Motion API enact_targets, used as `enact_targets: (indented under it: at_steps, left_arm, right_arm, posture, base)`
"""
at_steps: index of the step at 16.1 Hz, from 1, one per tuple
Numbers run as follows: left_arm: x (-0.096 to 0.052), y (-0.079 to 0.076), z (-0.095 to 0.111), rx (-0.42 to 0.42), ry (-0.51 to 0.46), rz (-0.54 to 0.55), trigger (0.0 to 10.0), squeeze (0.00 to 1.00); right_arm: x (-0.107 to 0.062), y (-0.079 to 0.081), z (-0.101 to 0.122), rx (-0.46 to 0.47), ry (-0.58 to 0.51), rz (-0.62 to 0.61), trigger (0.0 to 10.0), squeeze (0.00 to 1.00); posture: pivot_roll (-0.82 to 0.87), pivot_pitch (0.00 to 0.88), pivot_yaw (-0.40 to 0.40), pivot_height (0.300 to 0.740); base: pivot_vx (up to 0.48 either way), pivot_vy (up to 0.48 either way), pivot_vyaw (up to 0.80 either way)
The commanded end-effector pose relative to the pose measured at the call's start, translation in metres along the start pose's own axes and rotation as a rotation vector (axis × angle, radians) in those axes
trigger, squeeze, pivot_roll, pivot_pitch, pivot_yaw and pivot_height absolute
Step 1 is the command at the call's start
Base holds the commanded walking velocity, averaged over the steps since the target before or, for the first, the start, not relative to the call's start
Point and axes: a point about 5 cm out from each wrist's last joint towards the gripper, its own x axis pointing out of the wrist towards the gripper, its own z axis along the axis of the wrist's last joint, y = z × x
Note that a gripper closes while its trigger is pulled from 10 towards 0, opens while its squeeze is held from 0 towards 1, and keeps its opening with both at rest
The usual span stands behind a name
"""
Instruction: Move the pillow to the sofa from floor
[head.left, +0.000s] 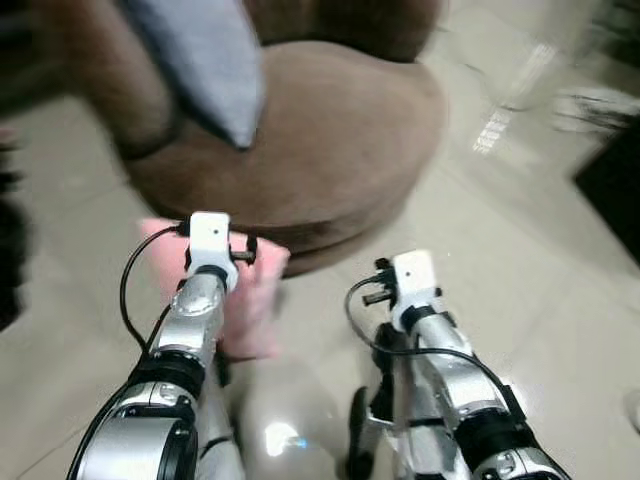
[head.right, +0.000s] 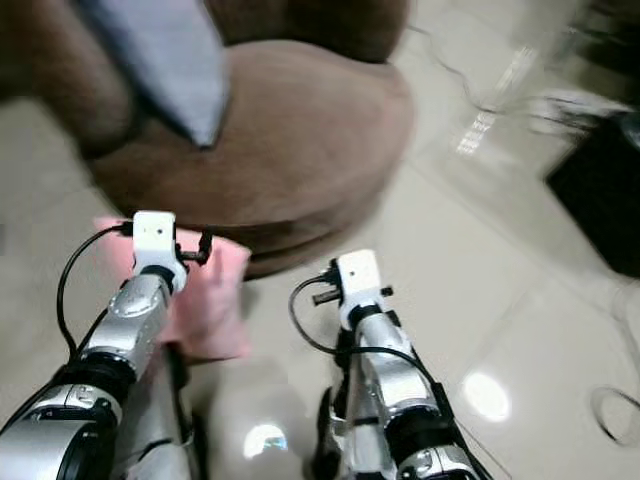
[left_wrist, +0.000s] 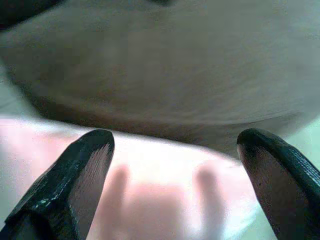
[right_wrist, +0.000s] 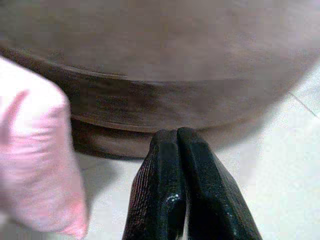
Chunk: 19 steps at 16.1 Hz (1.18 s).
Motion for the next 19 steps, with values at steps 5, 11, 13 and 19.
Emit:
enact_targets:
  at_steps: [5,11,13,19]
  left_arm:
    - [-0.004,-0.008,-0.006,0.007,0.017,-0.013,10.0,0.00]
    - [-0.004,-0.012,-0.007,0.014,0.024,-0.021,10.0,0.00]
    - [-0.004,-0.013,-0.007,0.022,0.029,-0.027,10.0,0.00]
    - [-0.002,-0.020,-0.004,0.039,0.034,-0.030,10.0,0.00]
  right_arm:
    - [-0.004,-0.006,-0.005,-0.020,0.024,-0.017,10.0,0.00]
    - [-0.006,-0.003,-0.004,-0.027,0.014,0.001,10.0,0.00]
    - [-0.006,-0.003,-0.004,-0.018,0.021,0.002,10.0,0.00]
    - [-0.005,-0.005,-0.004,-0.025,0.024,0.005,10.0,0.00]
  posture:
    - [-0.01,0.252,-0.084,0.533]
    - [-0.01,0.257,-0.085,0.557]
    - [-0.01,0.256,-0.081,0.577]
    - [-0.02,0.251,-0.075,0.624]
  base:
    - [0.000,0.000,0.00]
    - [0.000,0.000,0.50]
    - [0.000,0.000,0.47]
    - [0.000,0.000,0.29]
